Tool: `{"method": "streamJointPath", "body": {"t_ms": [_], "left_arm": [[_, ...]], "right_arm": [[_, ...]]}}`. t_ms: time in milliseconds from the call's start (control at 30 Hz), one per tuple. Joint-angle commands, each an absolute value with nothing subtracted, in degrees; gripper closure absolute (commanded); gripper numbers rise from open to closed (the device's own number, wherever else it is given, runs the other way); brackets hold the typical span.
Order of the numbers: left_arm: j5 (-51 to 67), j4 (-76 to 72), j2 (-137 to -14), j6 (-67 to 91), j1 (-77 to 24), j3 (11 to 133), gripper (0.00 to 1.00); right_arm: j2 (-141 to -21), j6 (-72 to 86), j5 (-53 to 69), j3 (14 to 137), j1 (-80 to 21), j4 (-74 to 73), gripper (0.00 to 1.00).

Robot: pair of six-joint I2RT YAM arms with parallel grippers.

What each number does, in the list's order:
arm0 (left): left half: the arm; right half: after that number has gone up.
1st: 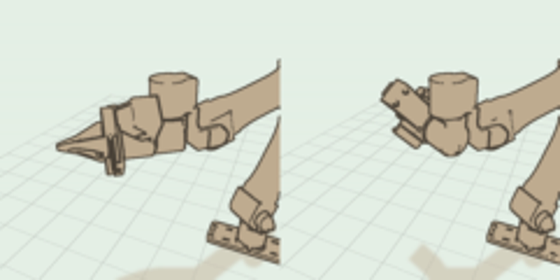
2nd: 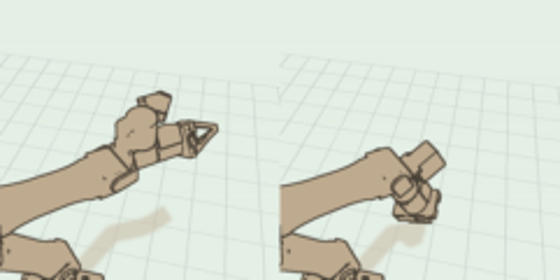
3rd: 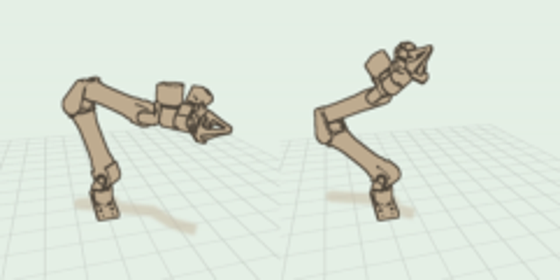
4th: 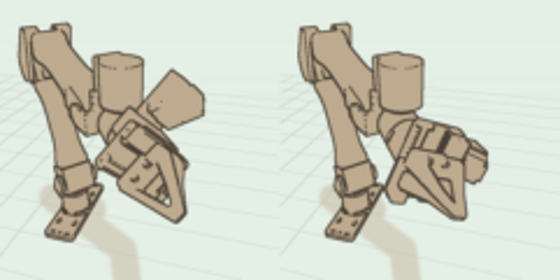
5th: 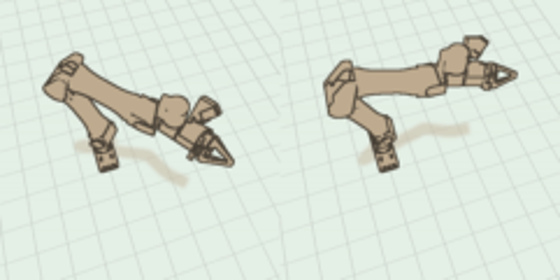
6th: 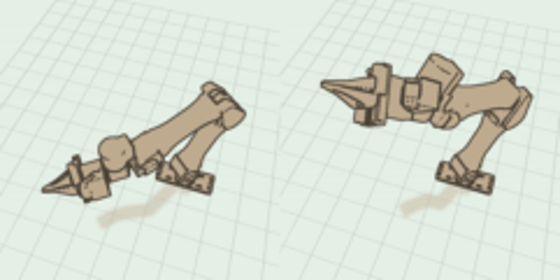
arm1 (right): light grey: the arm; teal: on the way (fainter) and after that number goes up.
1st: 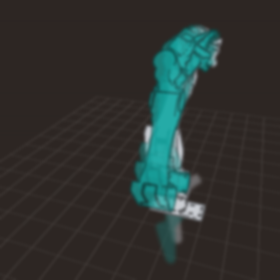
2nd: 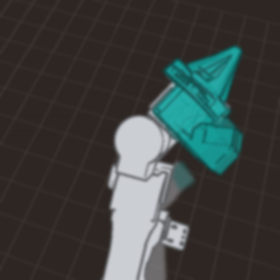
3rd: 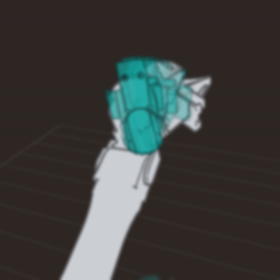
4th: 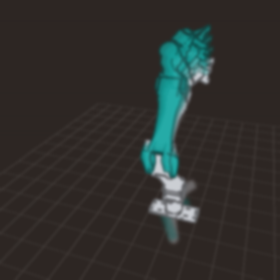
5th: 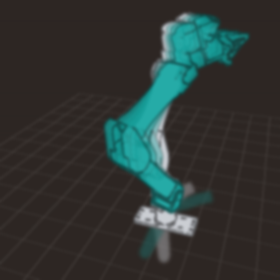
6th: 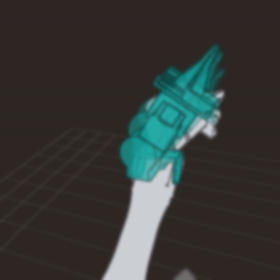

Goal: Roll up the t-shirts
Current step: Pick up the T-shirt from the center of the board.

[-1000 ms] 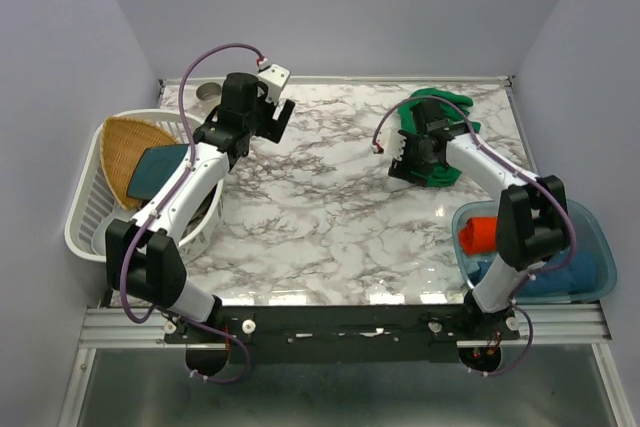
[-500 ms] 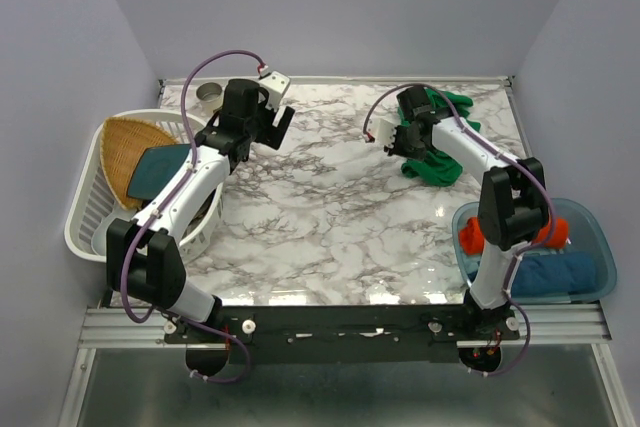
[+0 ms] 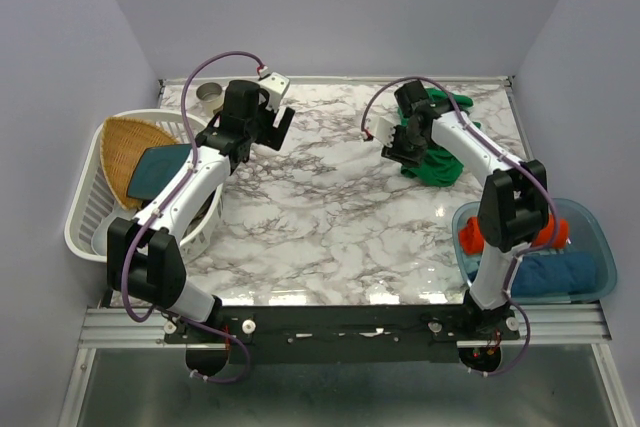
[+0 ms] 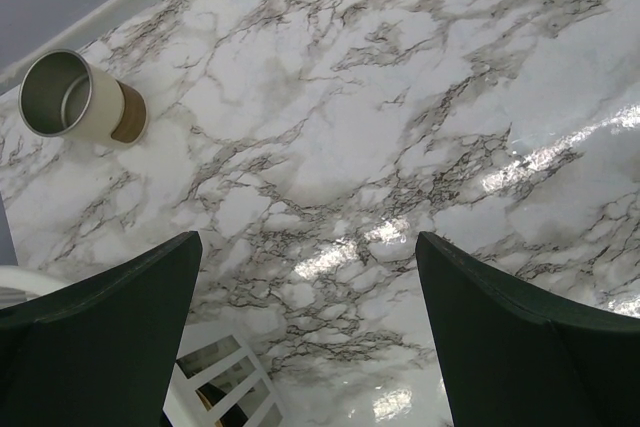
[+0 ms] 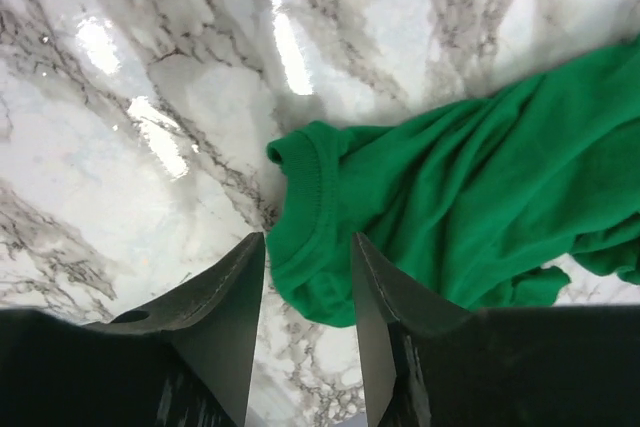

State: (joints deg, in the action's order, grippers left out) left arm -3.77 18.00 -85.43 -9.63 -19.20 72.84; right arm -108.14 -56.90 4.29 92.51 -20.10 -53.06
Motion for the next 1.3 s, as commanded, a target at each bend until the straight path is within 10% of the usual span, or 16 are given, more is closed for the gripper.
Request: {"method": "streamJointPath", "body": {"t_ms": [0, 567, 867, 1100, 1267], "left_arm": [[-1.76, 17.31, -85.52, -8.53, -19.07, 74.18, 0.02], [-2.29, 17.58, -84.37, -8.7, -19.07, 73.3, 0.02], [-1.85, 17.31, -84.99, -8.26, -19.07, 73.48, 0.02], [-1.5, 17.05, -86.13, -7.82, -19.07, 74.09, 0.02], [-1.41, 16.96, -86.75, -7.47, -19.07, 74.71, 0.02]], "right_arm": [[-110.91, -57.39, 0.63, 88.77, -20.92, -54.5, 0.52], [-116.19, -60.12, -8.87, 88.51, -20.92, -48.52, 0.64], [-115.67, -56.61, -6.16, 89.2, -20.92, -48.08, 0.95], [-115.75, -52.56, -5.18, 91.67, -20.92, -49.04, 0.54], [-118.91, -51.51, -6.06, 92.28, -20.92, -50.1, 0.53]]}}
